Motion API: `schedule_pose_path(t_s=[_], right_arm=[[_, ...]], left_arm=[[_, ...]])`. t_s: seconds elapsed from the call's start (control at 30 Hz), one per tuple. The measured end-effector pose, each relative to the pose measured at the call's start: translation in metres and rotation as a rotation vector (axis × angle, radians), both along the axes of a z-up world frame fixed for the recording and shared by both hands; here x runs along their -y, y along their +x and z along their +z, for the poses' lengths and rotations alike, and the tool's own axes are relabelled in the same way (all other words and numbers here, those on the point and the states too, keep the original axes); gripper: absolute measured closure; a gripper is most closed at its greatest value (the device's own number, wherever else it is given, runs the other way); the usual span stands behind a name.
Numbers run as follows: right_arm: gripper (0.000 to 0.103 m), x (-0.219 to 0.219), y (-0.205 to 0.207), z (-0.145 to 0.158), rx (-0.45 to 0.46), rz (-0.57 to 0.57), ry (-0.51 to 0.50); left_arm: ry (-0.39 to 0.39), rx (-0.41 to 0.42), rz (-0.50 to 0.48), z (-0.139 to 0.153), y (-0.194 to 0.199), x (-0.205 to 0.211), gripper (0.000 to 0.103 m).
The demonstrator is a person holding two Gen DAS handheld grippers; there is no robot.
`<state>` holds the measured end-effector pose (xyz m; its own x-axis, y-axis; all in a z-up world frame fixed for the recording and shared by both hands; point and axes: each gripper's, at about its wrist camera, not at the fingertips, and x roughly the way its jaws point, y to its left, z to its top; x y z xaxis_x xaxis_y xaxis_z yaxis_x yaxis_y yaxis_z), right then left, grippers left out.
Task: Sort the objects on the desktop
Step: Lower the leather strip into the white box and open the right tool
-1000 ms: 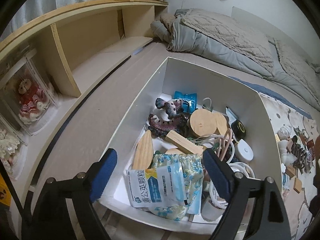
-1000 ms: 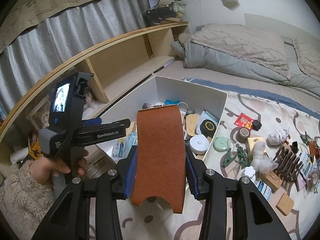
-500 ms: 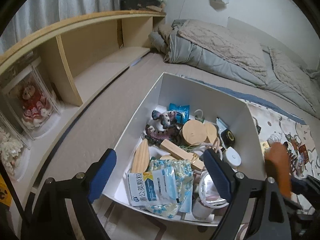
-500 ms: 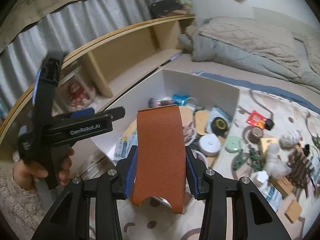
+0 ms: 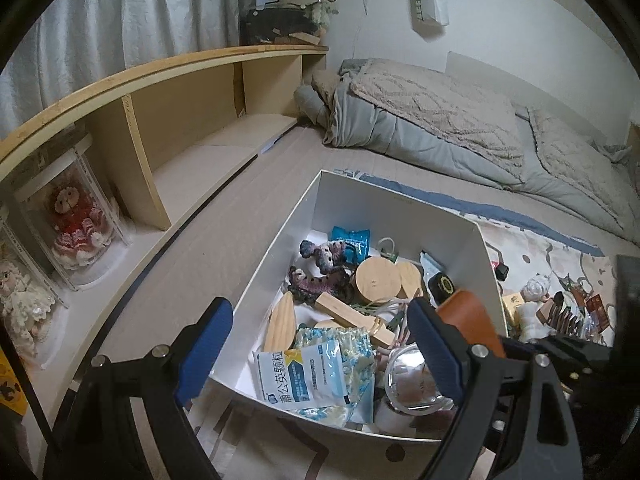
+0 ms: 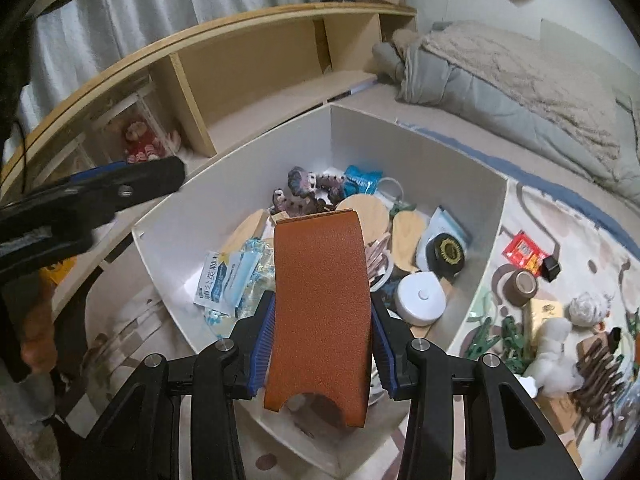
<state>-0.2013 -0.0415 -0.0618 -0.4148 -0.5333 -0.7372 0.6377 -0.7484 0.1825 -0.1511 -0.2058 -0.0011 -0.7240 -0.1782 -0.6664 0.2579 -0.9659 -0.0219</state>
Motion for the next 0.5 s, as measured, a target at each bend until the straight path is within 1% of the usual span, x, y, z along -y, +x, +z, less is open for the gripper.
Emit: schedule_pose_path(t_s=[0.13,0.37,0.4,0.43,0.5], right_arm=[[0.059,0.010,-0.007,-0.008,0.072,0.043,-0.026],[0.059,0.027,-0.012,-0.018,0.090,0.071,-0.019],[0.054,0.028,-0.012,-0.019,0.094,0.071,-0.022],[0.036,0.029,-0.013,-0.020,0.100,0.062,-0.020],[0.013,0.027,-0.013,-0.019,0.098,0.023,-0.030]], left_arm=[[0.009,-0.019,0.016,0.006,0.004,0.001,0.014],[0.030,-0.034,0.034,0.010,0.011,0.005,0.014],[0.033,-0.036,0.036,0.010,0.011,0.006,0.014],[0.041,-0.040,0.036,0.011,0.012,0.008,0.014],[0.058,-0.043,0.032,0.011,0.012,0.009,0.014]])
